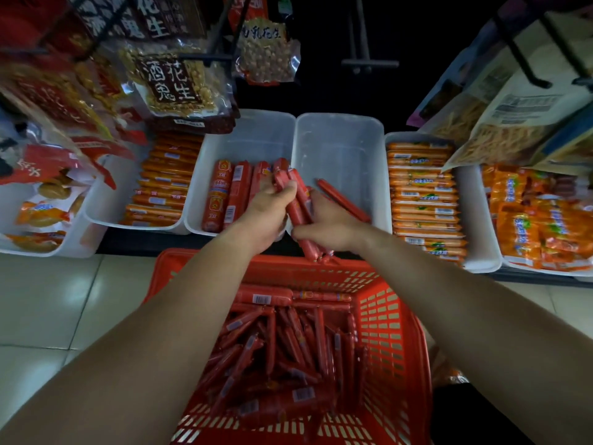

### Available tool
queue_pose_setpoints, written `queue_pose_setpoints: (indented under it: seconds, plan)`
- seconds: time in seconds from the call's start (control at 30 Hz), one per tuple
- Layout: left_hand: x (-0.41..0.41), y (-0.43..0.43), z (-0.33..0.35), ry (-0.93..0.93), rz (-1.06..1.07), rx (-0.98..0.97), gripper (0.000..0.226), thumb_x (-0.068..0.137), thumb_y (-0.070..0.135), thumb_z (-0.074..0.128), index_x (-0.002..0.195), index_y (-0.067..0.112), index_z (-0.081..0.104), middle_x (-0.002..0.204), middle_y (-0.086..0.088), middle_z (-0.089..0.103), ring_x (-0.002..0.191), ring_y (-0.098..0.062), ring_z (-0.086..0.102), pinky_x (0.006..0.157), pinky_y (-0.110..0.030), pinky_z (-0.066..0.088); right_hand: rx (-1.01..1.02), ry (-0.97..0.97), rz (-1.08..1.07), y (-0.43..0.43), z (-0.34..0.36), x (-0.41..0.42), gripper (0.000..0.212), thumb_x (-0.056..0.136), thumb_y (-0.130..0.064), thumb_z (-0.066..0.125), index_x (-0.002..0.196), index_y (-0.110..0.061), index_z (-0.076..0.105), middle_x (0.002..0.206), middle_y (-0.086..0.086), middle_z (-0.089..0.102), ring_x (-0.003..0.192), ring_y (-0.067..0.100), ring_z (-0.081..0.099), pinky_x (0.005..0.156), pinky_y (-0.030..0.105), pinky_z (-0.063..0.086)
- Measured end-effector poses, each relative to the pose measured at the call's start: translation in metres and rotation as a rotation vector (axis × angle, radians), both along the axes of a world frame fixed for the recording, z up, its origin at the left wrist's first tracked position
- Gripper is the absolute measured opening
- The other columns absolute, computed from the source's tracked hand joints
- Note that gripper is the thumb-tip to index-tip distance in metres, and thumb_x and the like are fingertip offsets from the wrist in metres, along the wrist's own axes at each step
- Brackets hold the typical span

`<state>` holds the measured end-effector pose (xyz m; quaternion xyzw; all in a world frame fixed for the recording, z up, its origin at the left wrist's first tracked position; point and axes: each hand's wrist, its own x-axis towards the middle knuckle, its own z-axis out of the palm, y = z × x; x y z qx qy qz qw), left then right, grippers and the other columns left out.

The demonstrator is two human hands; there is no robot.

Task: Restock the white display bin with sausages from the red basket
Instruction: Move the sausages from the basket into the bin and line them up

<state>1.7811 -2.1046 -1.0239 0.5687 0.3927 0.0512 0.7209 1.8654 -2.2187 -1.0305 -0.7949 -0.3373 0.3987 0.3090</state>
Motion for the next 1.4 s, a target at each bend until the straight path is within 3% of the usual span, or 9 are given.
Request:
queue_pose_setpoints:
  seconds: [0.1, 0.2, 0.4, 0.63, 0.97, 1.07, 1.17, 1.3, 1.4]
  plan:
    - [-0.024, 0.022, -0.003, 0.094, -0.110, 0.185, 0.039, 0.090, 0.053, 0.059, 0.122, 0.032, 0.055, 0.128, 0.003, 0.064, 0.122, -0.018, 0.059, 0.110, -0.045, 0.041, -0.066, -0.219, 0.072, 0.006, -0.005, 0.028, 0.045, 0.079, -0.029, 0.076, 0.110, -0.017, 0.045, 0.089, 0.002, 0.060, 0.080, 0.024, 0.062, 0.062, 0.031, 0.044]
    - [-0.050, 0.036, -0.011, 0.134, -0.094, 0.245, 0.007, 0.100, 0.031, 0.056, 0.100, 0.035, 0.061, 0.119, 0.000, 0.065, 0.106, -0.015, 0.063, 0.093, -0.035, 0.051, -0.160, -0.351, 0.110, 0.007, -0.007, 0.058, 0.053, 0.082, -0.032, 0.074, 0.123, -0.022, 0.042, 0.094, -0.001, 0.056, 0.088, 0.024, 0.057, 0.071, 0.028, 0.038]
    - [-0.085, 0.040, -0.017, 0.157, -0.133, 0.347, 0.014, 0.100, 0.023, 0.054, 0.097, 0.033, 0.064, 0.105, 0.004, 0.069, 0.097, -0.015, 0.066, 0.081, -0.028, 0.050, -0.375, -0.478, 0.140, 0.003, -0.028, 0.065, 0.076, 0.085, -0.035, 0.071, 0.151, -0.024, 0.035, 0.138, 0.014, 0.051, 0.123, 0.035, 0.052, 0.094, 0.035, 0.043]
    - [-0.109, 0.020, 0.005, 0.213, -0.245, 0.458, 0.015, 0.098, 0.027, 0.058, 0.109, 0.024, 0.068, 0.104, 0.006, 0.069, 0.089, -0.011, 0.068, 0.073, -0.024, 0.047, -0.199, -0.409, -0.006, -0.025, 0.011, 0.028, 0.060, 0.088, -0.028, 0.065, 0.144, -0.015, 0.048, 0.134, 0.013, 0.058, 0.123, 0.032, 0.056, 0.105, 0.035, 0.044]
    - [-0.216, -0.040, -0.046, 0.505, -0.391, 0.509, 0.013, 0.088, 0.028, 0.071, 0.081, 0.031, 0.061, 0.092, 0.001, 0.070, 0.098, -0.024, 0.069, 0.088, -0.034, 0.051, -0.076, -0.406, -0.006, -0.105, -0.024, -0.093, 0.022, 0.083, -0.020, 0.060, 0.104, -0.021, 0.064, 0.097, 0.004, 0.069, 0.094, 0.029, 0.065, 0.079, 0.036, 0.051]
    - [-0.241, -0.047, -0.071, 0.656, -0.525, 0.527, 0.039, 0.086, 0.041, 0.072, 0.118, 0.022, 0.060, 0.121, -0.004, 0.064, 0.116, -0.024, 0.060, 0.092, -0.033, 0.046, -0.395, -0.198, 0.151, -0.126, -0.085, -0.115, 0.039, 0.082, -0.026, 0.063, 0.118, -0.012, 0.061, 0.114, 0.021, 0.065, 0.112, 0.035, 0.063, 0.092, 0.037, 0.049]
    - [-0.254, -0.049, -0.097, 0.805, -0.634, 0.597, 0.092, 0.079, 0.056, 0.072, 0.154, 0.026, 0.028, 0.165, -0.017, 0.016, 0.149, -0.037, 0.024, 0.119, -0.043, 0.025, -0.641, -0.099, 0.056, -0.143, -0.138, -0.133, 0.083, 0.085, -0.045, 0.067, 0.146, 0.001, 0.036, 0.150, 0.030, 0.035, 0.140, 0.042, 0.036, 0.115, 0.036, 0.029]
    - [-0.260, -0.055, -0.127, 0.844, -0.580, 0.632, 0.113, 0.074, 0.053, 0.078, 0.158, 0.026, 0.008, 0.166, -0.012, -0.005, 0.150, -0.041, 0.007, 0.120, -0.051, 0.019, -0.676, -0.064, -0.212, -0.132, -0.157, -0.156, 0.129, 0.072, -0.060, 0.079, 0.158, -0.013, -0.004, 0.162, 0.024, -0.006, 0.140, 0.051, 0.032, 0.114, 0.047, 0.036]
    - [-0.257, -0.054, -0.138, 0.877, -0.606, 0.682, 0.128, 0.071, 0.058, 0.079, 0.159, 0.020, -0.005, 0.166, -0.009, -0.001, 0.150, -0.042, 0.003, 0.121, -0.054, 0.017, -0.690, -0.101, -0.304, -0.123, -0.162, -0.168, 0.140, 0.062, -0.065, 0.083, 0.158, -0.018, -0.008, 0.162, 0.022, 0.006, 0.143, 0.047, 0.027, 0.113, 0.051, 0.035]
